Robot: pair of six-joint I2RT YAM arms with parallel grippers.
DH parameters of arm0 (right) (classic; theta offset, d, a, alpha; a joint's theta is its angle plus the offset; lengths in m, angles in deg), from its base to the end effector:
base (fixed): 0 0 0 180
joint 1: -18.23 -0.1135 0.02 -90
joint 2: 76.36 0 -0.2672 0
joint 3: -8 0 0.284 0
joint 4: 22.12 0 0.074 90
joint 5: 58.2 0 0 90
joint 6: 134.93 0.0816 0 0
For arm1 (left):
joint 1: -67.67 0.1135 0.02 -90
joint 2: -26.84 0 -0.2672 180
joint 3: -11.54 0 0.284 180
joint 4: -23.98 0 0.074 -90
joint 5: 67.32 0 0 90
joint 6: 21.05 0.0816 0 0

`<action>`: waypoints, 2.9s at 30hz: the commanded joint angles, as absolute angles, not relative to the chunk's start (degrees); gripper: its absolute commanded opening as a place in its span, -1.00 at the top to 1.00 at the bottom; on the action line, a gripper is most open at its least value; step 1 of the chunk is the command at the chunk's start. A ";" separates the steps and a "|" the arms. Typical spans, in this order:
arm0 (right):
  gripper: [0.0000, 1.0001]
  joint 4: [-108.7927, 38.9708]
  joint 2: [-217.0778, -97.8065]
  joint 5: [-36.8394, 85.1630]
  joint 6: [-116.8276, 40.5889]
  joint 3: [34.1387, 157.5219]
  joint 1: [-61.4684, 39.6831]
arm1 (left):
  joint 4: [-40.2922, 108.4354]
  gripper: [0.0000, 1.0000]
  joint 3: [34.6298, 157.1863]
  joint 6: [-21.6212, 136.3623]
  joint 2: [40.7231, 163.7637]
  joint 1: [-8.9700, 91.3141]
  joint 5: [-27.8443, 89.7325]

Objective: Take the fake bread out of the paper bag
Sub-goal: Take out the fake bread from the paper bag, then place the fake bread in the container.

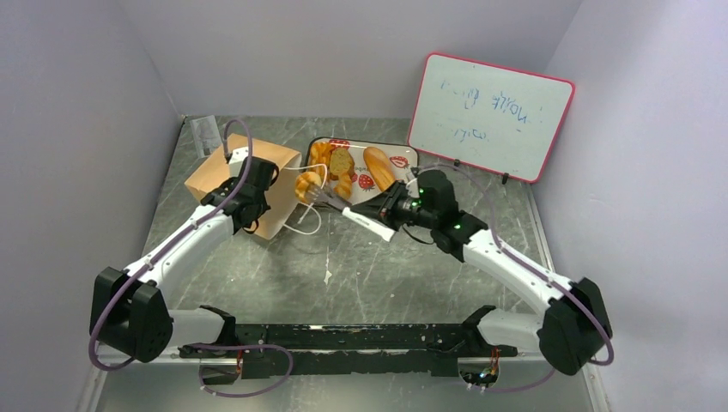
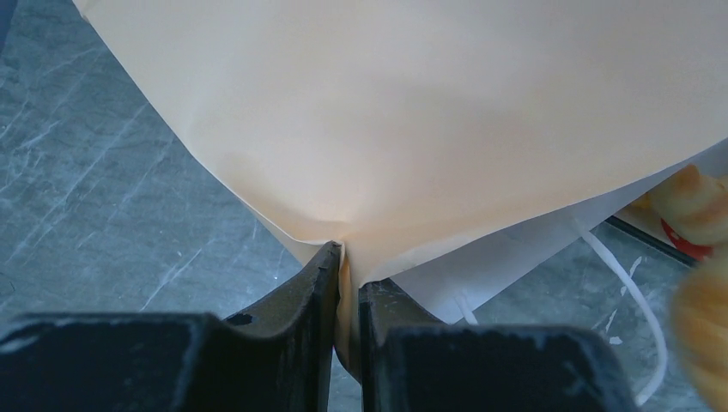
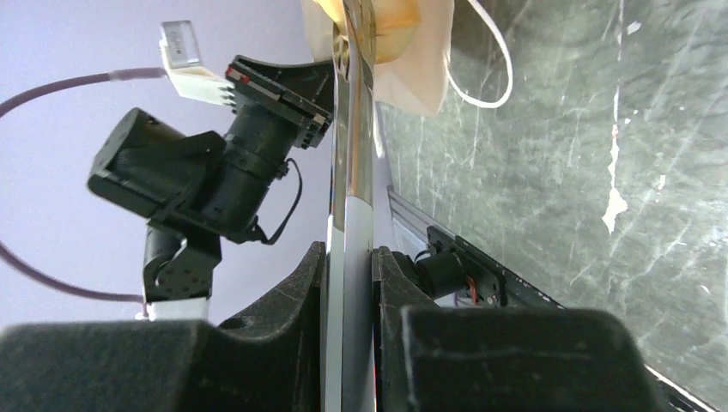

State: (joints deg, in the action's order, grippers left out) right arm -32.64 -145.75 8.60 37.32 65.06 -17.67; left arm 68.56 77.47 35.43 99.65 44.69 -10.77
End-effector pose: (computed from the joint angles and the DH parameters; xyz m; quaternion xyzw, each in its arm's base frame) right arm 0.2571 0.2258 0.2451 0.2190 0.7941 0.5508 0.1347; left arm 0.3044 -0.0802 0.2236 -0.1776 0.8915 0.0897 0.4070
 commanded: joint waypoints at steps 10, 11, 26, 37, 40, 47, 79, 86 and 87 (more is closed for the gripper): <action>0.98 -43.18 -133.99 5.46 31.99 63.95 -7.17 | 69.24 0.86 81.53 34.59 100.18 48.24 -11.82; 0.98 -42.82 -134.15 5.67 31.90 63.66 -6.68 | 69.49 0.86 81.57 34.73 99.82 48.25 -11.73; 0.98 -33.68 -141.25 6.68 31.96 56.84 -1.83 | 72.44 0.86 81.09 38.77 90.82 48.36 -11.09; 0.98 -33.00 -141.80 4.89 31.79 55.82 2.62 | 74.09 0.86 79.70 39.88 87.38 48.34 -11.31; 0.98 -32.49 -141.77 4.03 32.02 55.33 3.82 | 74.27 0.86 80.02 40.27 87.32 48.36 -11.42; 0.98 -32.76 -140.33 2.29 32.33 56.16 5.45 | 74.23 0.86 80.93 40.82 87.76 48.34 -11.68; 0.87 -28.82 -149.90 4.23 30.12 53.92 7.69 | 73.09 0.86 80.32 41.35 87.82 48.34 -10.50; 0.35 -30.26 -151.09 4.73 29.51 54.74 7.83 | 73.00 0.86 79.78 41.53 87.33 48.36 -10.55; 0.29 -30.41 -150.95 4.67 29.44 54.73 7.89 | 72.94 0.86 79.67 41.53 87.25 48.36 -10.60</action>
State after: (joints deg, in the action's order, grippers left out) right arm -29.96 -150.47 3.25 30.44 53.32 7.32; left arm 74.15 79.55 41.12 88.33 47.99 -11.12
